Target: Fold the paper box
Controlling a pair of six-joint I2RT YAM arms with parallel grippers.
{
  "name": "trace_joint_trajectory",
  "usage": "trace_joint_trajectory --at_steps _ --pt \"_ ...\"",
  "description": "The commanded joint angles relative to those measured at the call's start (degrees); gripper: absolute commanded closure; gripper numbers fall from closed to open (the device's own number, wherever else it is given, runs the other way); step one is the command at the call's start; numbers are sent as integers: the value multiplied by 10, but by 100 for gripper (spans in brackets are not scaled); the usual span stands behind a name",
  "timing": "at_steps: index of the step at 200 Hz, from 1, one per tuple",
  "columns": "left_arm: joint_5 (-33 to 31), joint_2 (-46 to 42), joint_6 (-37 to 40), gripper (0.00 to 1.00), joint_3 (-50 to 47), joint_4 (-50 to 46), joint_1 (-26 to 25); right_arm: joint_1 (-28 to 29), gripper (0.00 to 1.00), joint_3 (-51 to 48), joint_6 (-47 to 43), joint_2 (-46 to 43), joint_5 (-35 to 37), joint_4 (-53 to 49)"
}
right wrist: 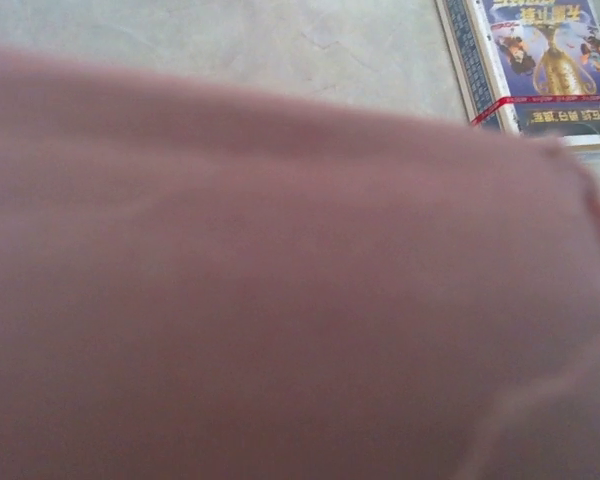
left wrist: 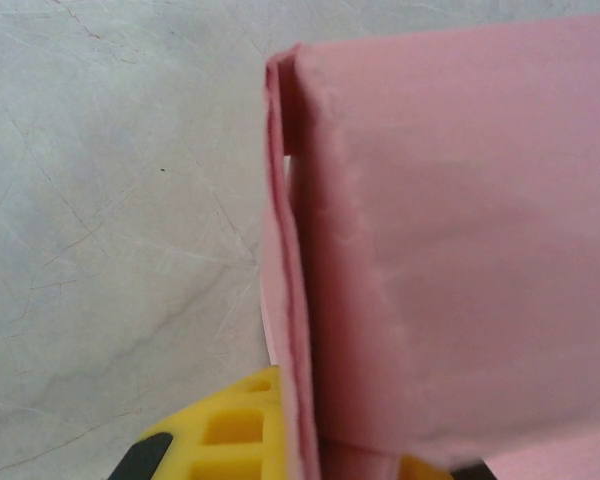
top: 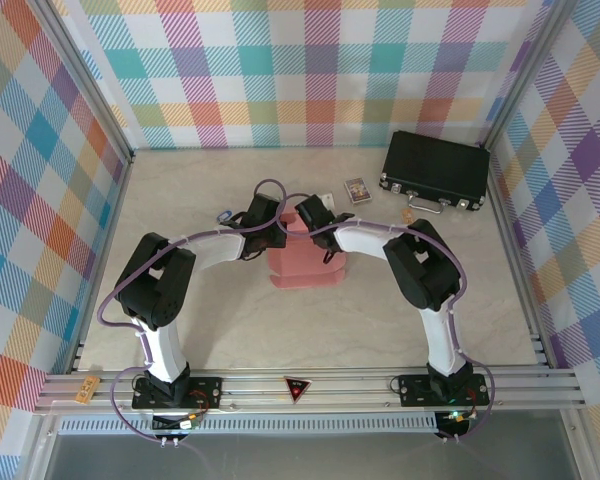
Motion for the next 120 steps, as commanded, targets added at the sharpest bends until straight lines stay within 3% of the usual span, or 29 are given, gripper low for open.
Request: trace_joint_trajectory --at_steps 1,57,120 --pt "7 19 -27 100 4 -26 -10 18 38 -22 -28 -35 -10 9" --pt "-11 11 -76 100 6 -31 -10 27 26 -81 -43 -105 -63 19" --pt "-27 -28 -137 100 -1 -48 -11 26 24 -148 -16 -238 -131 -40"
